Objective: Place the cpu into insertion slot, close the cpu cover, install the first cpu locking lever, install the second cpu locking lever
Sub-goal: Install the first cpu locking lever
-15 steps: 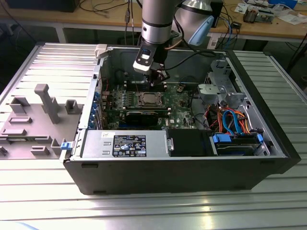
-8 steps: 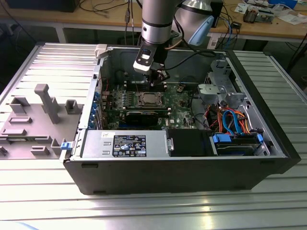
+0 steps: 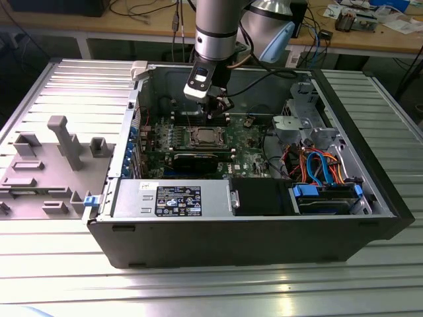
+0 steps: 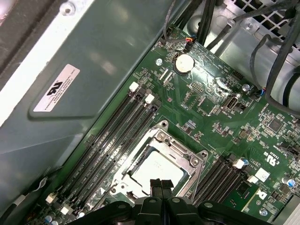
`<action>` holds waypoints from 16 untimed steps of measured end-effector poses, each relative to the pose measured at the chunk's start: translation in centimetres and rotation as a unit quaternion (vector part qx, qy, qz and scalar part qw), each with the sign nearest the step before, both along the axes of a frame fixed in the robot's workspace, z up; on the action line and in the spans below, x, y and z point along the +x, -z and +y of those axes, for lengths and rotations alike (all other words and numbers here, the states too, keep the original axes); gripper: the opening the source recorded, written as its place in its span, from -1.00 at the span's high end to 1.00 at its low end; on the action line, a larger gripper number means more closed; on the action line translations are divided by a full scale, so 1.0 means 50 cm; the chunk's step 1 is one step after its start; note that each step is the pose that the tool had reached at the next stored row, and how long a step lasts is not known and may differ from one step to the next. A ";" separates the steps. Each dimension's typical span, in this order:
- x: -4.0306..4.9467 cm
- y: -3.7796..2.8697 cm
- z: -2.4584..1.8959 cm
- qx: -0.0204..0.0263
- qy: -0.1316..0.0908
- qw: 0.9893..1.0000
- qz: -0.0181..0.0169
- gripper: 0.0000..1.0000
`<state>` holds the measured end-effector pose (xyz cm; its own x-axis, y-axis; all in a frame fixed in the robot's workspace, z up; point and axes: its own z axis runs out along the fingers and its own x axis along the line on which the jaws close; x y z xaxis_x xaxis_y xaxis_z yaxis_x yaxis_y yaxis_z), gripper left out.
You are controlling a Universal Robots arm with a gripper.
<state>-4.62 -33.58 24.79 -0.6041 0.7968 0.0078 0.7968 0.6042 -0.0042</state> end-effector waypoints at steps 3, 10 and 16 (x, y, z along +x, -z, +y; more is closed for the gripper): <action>0.000 0.000 0.0000 0.000 -0.006 1.000 0.000 0.79; 0.000 0.000 0.0000 0.000 -0.044 0.999 0.000 0.79; 0.000 0.000 0.0000 0.000 -0.101 0.995 0.000 0.79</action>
